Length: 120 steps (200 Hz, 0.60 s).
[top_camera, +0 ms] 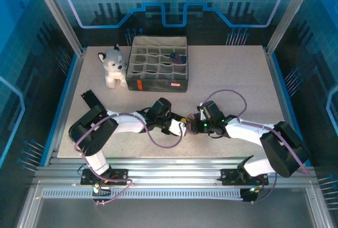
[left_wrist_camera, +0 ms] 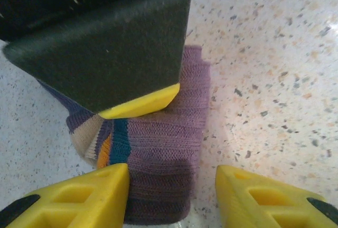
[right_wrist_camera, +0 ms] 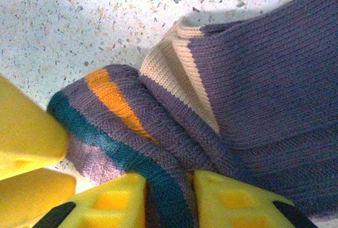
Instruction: Roll the socks
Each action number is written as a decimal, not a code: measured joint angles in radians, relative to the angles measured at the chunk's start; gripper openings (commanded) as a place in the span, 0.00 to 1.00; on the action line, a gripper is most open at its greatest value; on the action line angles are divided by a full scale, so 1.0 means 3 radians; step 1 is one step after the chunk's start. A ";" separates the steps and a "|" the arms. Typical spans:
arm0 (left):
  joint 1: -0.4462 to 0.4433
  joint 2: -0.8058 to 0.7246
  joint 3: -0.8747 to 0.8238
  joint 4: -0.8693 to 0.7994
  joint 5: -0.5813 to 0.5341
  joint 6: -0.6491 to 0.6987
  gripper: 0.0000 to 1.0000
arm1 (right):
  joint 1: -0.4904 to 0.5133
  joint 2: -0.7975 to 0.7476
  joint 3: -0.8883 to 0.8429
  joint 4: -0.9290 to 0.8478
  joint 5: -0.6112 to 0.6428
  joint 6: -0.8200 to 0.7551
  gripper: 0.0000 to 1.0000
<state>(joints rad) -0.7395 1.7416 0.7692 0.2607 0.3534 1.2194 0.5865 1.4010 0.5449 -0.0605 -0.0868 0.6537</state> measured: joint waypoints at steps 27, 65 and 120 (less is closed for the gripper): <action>-0.0013 0.0090 0.0001 0.0051 -0.0072 0.0112 0.47 | -0.0024 0.0005 0.0000 -0.0003 -0.0041 -0.0020 0.26; -0.0037 0.0135 0.0015 0.0055 -0.0145 0.0254 0.46 | -0.0070 0.0014 0.0000 -0.0003 -0.0125 -0.0037 0.25; -0.0122 0.0286 0.0203 -0.0019 -0.0287 0.0462 0.17 | -0.0104 0.0006 0.0001 -0.0023 -0.0200 -0.0074 0.26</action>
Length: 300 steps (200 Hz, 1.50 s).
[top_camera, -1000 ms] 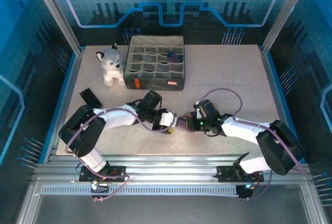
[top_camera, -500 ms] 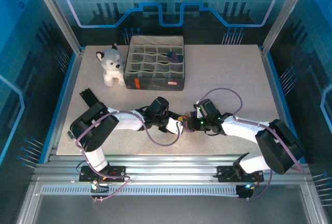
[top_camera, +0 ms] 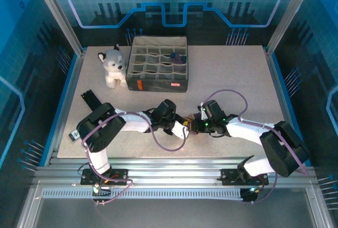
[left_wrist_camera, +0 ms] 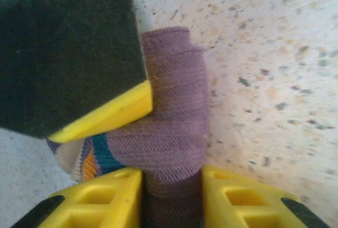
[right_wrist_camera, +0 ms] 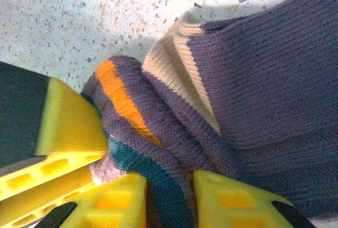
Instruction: Roll the socks
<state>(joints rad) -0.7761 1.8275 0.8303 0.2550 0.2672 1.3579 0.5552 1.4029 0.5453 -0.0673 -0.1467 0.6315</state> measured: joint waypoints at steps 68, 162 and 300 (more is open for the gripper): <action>-0.0017 0.0036 0.0324 -0.0549 -0.0075 0.0107 0.00 | -0.0006 -0.0292 -0.0067 -0.0186 -0.0072 -0.0100 0.46; 0.0051 0.0011 0.0851 -0.2127 0.0299 -0.0201 0.00 | 0.0000 -0.1521 -0.0510 -0.0298 -0.0058 -0.0331 0.52; 0.0346 0.0253 0.1354 -0.3330 0.0880 -0.0318 0.00 | 0.1598 -0.1784 -0.1277 0.1120 0.0860 -0.1690 0.53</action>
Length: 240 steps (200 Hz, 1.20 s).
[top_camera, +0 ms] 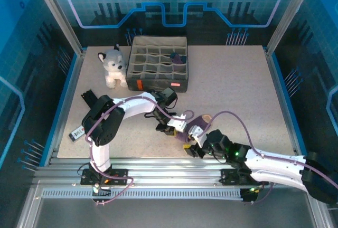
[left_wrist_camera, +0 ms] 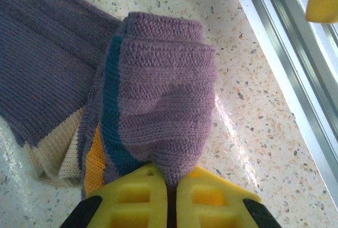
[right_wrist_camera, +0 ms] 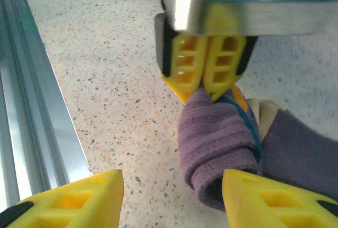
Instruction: Roll the socks
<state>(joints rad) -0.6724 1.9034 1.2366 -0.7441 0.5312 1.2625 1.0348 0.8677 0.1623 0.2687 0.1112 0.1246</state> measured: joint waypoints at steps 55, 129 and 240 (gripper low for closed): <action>0.0032 0.0043 0.0061 -0.0094 0.0081 0.0013 0.00 | 0.0589 0.0374 0.0000 0.0379 0.0788 -0.0712 0.58; 0.0032 0.0089 0.0065 -0.0136 0.0122 0.0065 0.00 | 0.0682 0.0931 0.0004 0.0956 0.1292 -0.1233 0.64; 0.0072 0.0145 0.0160 -0.0214 0.0142 0.0072 0.00 | 0.0632 0.1383 0.0019 0.1209 0.1301 -0.1092 0.45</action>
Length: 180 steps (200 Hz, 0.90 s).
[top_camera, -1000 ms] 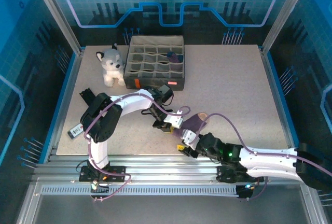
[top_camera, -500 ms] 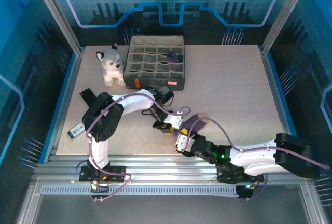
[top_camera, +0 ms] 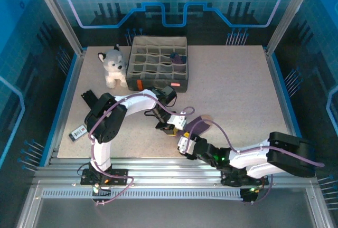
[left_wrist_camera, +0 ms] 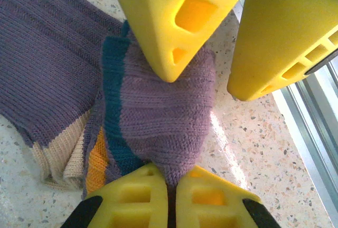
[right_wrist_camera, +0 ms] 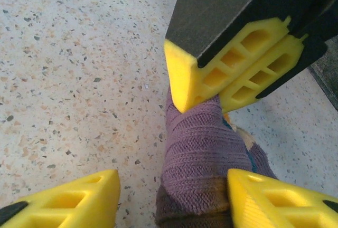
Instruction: Roll the socks
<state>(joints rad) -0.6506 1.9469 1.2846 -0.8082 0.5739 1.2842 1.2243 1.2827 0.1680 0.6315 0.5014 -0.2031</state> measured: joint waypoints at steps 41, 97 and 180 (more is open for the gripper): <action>0.0000 0.0003 0.0004 0.0017 0.0001 -0.0010 0.00 | -0.0011 0.0001 0.0000 0.0022 0.0055 0.0224 0.34; 0.0006 0.0003 -0.0037 0.0097 0.0038 -0.0017 0.00 | -0.0011 0.0001 0.0000 0.0015 0.0177 0.0520 0.26; 0.0019 -0.0146 -0.0303 0.0538 0.0065 -0.0238 0.00 | -0.0193 -0.0201 0.0058 -0.0389 0.0128 0.1099 0.00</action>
<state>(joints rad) -0.6449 1.9030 1.1938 -0.6468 0.5934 1.2129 1.1664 1.2224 0.1856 0.5148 0.5400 0.1265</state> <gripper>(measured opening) 0.070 0.049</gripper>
